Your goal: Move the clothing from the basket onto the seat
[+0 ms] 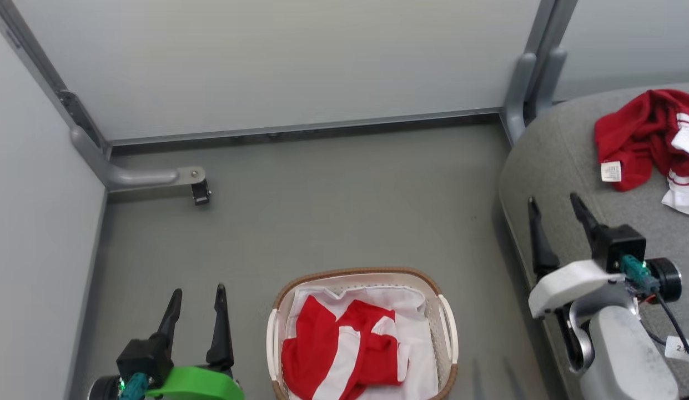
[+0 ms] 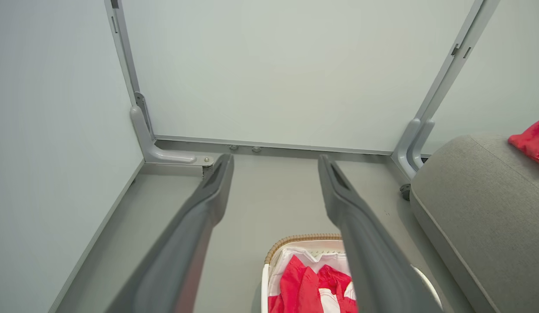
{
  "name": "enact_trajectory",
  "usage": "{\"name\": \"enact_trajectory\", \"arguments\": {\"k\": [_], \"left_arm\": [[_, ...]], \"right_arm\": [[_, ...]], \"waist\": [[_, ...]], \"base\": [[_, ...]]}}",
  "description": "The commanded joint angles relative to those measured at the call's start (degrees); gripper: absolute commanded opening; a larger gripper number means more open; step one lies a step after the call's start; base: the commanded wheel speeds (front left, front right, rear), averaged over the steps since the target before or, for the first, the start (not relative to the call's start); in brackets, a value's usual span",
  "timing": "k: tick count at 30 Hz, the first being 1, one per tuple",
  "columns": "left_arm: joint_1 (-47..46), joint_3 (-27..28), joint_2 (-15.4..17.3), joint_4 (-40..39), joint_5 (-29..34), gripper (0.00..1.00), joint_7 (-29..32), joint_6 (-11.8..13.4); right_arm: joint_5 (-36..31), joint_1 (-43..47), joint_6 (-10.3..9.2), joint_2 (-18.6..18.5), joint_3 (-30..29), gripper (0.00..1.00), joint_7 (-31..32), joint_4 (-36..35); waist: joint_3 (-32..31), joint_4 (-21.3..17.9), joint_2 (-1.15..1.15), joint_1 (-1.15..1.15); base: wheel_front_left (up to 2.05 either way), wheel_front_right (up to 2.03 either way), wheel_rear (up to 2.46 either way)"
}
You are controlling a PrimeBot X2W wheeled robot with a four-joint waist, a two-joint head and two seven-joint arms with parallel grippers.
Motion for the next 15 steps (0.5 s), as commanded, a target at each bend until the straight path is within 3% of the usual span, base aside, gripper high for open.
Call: {"name": "enact_trajectory", "arguments": {"k": [1, 7, 15], "left_arm": [[1.4, 0.5, -0.5, -0.1, 0.4, 1.00, 0.0, -0.3], [4.5, 2.5, -1.4, -0.4, 1.2, 1.00, 0.0, -1.2], [7.0, 4.1, -2.3, -0.8, 1.5, 1.00, 0.0, -1.9]], "right_arm": [[1.3, 2.1, -0.08, -0.2, 0.8, 1.00, -0.1, -1.3], [5.6, 9.4, -0.08, -0.2, 5.0, 1.00, -0.1, -5.6], [6.6, 14.5, -0.08, -0.3, 8.1, 1.00, -0.1, -8.8]], "waist": [[-1.6, 1.1, 0.00, 0.01], [-2.5, 1.0, 0.00, 0.01], [-3.0, 0.5, 0.00, 0.01]], "base": [[0.00, 0.00, 0.00], [0.00, 0.00, 0.00], [0.00, 0.00, 0.00]]}}
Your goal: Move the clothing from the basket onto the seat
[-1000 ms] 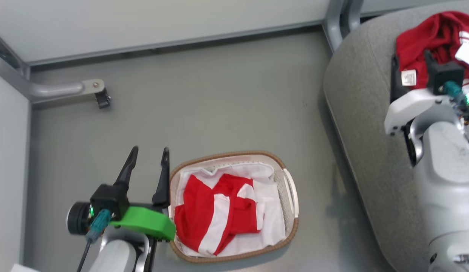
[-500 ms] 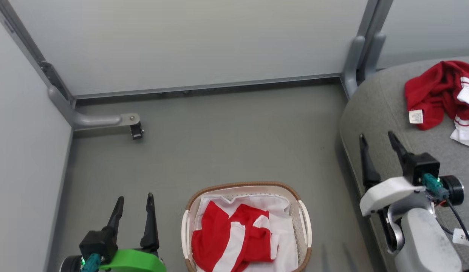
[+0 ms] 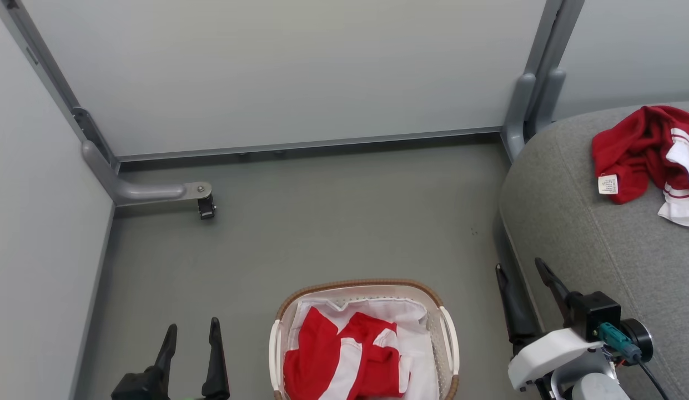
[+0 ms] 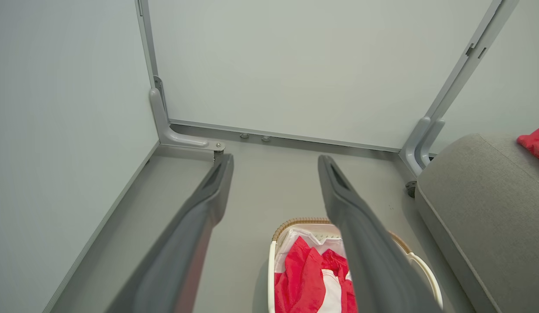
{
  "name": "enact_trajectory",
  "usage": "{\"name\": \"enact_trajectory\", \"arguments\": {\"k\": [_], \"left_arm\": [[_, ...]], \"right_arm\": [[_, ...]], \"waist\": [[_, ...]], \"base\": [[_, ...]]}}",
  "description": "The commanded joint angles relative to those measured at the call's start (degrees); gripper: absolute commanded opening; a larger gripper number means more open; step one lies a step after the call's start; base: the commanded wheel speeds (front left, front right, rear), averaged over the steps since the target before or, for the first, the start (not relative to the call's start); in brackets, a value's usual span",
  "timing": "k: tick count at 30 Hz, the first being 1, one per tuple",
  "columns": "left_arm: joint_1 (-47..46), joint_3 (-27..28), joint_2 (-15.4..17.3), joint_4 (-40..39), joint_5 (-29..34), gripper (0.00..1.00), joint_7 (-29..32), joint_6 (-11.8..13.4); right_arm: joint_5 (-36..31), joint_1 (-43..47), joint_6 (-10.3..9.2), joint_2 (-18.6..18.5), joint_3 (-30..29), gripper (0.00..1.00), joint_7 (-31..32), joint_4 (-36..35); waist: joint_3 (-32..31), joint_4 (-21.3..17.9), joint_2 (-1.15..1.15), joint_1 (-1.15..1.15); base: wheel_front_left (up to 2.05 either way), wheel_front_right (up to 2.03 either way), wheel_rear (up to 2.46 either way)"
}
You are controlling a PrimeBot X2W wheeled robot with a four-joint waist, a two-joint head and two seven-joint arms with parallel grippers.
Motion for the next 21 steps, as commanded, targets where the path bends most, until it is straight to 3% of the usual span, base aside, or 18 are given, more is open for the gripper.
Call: {"name": "enact_trajectory", "arguments": {"k": [1, 21], "left_arm": [[1.1, 0.1, -0.1, -0.1, 0.3, 1.00, 0.0, -0.3], [-0.4, 0.4, -0.6, 1.2, 1.5, 1.00, 0.0, -1.5]], "right_arm": [[0.4, 1.0, -0.08, -0.4, 0.0, 1.00, -0.1, -0.4], [-0.4, 0.6, -0.08, -0.3, -0.3, 1.00, -0.1, 0.8]], "waist": [[-0.2, -0.1, 0.00, 0.01], [-0.4, -0.2, 0.00, 0.01]], "base": [[0.00, 0.00, 0.00], [0.00, 0.00, 0.00]]}}
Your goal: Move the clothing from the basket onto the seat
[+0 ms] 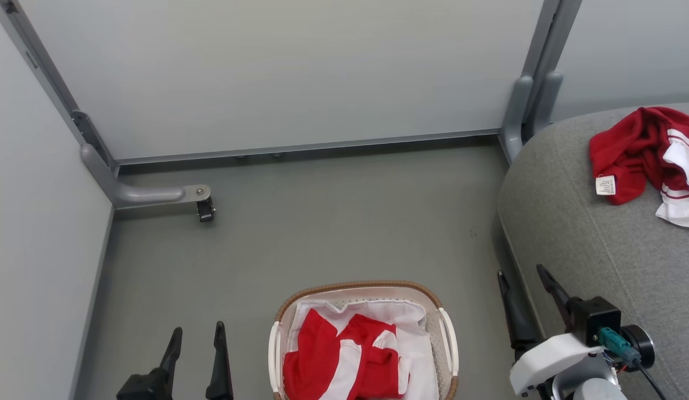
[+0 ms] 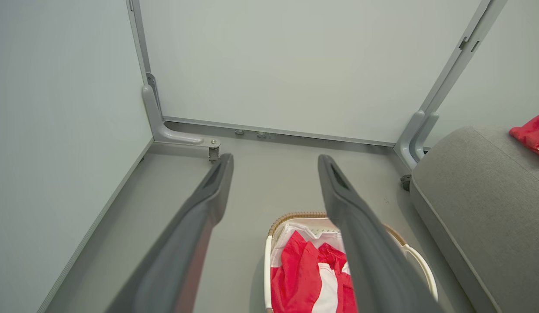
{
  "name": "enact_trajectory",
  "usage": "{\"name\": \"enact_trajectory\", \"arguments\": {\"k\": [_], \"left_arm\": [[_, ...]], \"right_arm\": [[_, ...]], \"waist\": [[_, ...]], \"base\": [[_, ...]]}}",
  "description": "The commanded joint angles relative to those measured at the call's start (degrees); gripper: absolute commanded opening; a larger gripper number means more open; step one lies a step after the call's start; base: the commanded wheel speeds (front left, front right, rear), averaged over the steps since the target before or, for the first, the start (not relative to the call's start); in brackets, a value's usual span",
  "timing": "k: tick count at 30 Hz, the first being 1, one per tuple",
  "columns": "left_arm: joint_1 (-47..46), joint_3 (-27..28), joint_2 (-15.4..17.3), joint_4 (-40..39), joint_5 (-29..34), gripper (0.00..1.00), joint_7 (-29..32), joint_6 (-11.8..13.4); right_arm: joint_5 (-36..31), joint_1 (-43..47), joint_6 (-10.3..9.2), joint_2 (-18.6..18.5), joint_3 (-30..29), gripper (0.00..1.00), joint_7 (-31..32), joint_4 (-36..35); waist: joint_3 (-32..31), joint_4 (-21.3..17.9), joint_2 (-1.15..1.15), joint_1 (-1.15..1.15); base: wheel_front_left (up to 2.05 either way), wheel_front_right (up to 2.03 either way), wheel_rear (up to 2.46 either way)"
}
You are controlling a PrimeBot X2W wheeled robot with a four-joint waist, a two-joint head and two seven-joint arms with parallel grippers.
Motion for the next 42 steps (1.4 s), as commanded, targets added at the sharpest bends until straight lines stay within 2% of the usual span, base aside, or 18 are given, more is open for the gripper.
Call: {"name": "enact_trajectory", "arguments": {"k": [1, 19, 25, 33, 42], "left_arm": [[-0.8, 0.1, 0.0, 0.2, 0.6, 1.00, 0.0, -0.2], [-1.7, -0.6, 0.0, -0.1, 1.0, 1.00, 0.0, 0.2], [-4.5, -1.2, 0.0, -0.1, 2.4, 1.00, 0.0, -0.8], [-13.2, -3.6, 0.0, 1.3, 3.9, 1.00, 0.0, -2.3], [-27.0, -9.2, 1.0, 9.6, 7.5, 1.00, 1.6, -4.0]], "right_arm": [[-0.2, -0.3, -0.08, -0.3, -0.1, 1.00, -0.1, 0.2], [-1.1, -1.3, -0.08, -0.3, -0.7, 1.00, -0.1, -0.3], [-1.9, -2.7, -0.08, -0.3, -1.9, 1.00, -0.1, -1.6], [-3.4, -7.2, -0.08, -0.3, -4.0, 1.00, -0.1, -3.5], [-5.2, -14.3, -0.08, -0.2, -6.9, 1.00, -0.1, -7.1]], "waist": [[0.0, 0.0, 0.00, 0.00], [1.1, -0.2, 0.00, 0.00], [3.8, -0.3, 0.00, 0.00], [11.0, -1.1, 0.00, 0.00], [23.5, -3.9, 0.00, 0.00]], "base": [[0.00, 0.00, 0.00], [0.00, 0.00, 0.00], [0.00, 0.00, 0.00], [0.00, 0.00, 0.00], [0.00, 0.00, 0.00]]}}
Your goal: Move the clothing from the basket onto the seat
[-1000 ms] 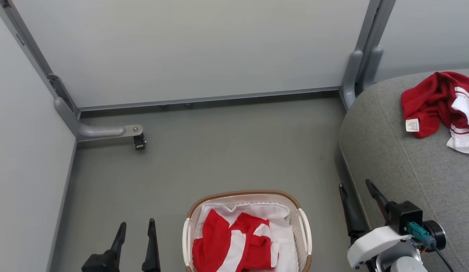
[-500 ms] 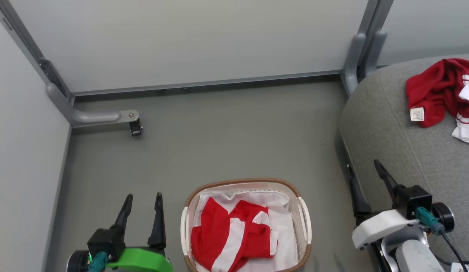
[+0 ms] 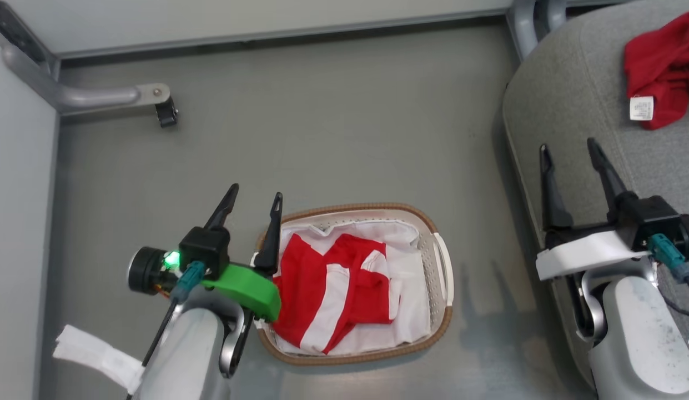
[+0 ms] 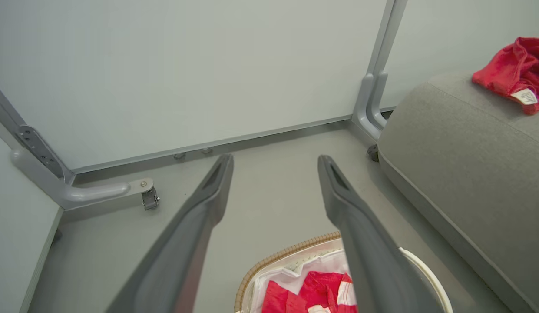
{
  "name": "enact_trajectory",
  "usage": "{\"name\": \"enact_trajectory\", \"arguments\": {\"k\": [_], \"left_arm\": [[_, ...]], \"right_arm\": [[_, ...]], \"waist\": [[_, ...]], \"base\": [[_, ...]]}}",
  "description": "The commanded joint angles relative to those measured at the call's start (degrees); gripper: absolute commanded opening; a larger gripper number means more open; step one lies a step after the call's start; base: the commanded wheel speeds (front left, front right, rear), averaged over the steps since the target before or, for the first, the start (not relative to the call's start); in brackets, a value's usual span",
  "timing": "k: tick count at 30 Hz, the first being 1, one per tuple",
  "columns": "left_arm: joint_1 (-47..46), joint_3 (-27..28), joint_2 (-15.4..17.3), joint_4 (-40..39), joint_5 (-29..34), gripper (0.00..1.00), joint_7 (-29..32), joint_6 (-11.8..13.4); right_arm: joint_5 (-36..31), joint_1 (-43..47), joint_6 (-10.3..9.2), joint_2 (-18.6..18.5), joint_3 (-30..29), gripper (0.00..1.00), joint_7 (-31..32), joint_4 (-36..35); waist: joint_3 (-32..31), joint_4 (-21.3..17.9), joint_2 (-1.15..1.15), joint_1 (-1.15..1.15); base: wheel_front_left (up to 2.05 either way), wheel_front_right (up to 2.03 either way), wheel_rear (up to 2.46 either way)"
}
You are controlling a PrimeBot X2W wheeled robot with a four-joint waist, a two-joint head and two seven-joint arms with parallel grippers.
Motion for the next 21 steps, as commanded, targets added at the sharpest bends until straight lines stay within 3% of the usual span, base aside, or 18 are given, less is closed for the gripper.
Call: {"name": "enact_trajectory", "arguments": {"k": [1, 9, 21], "left_arm": [[-2.3, -0.7, 0.4, 1.4, 0.7, 1.00, 0.3, -0.4], [-11.8, -6.2, 0.1, 14.7, 1.7, 1.00, 2.3, -1.0], [-21.1, -16.5, -0.3, 29.3, 2.8, 1.00, 4.4, -1.4]], "right_arm": [[-0.3, -1.4, -0.08, -0.2, -0.4, 1.00, -0.1, -0.6], [0.6, -6.3, -0.08, -0.2, -1.1, 1.00, -0.1, -3.9], [3.6, -11.7, -0.08, -0.2, 0.5, 1.00, -0.1, -7.6]], "waist": [[8.1, -2.5, 0.00, 0.00], [18.3, -5.9, 0.00, 0.00], [28.7, -9.4, 0.00, 0.00]], "base": [[0.00, 0.00, 0.00], [0.00, 0.00, 0.00], [0.00, 0.00, 0.00]]}}
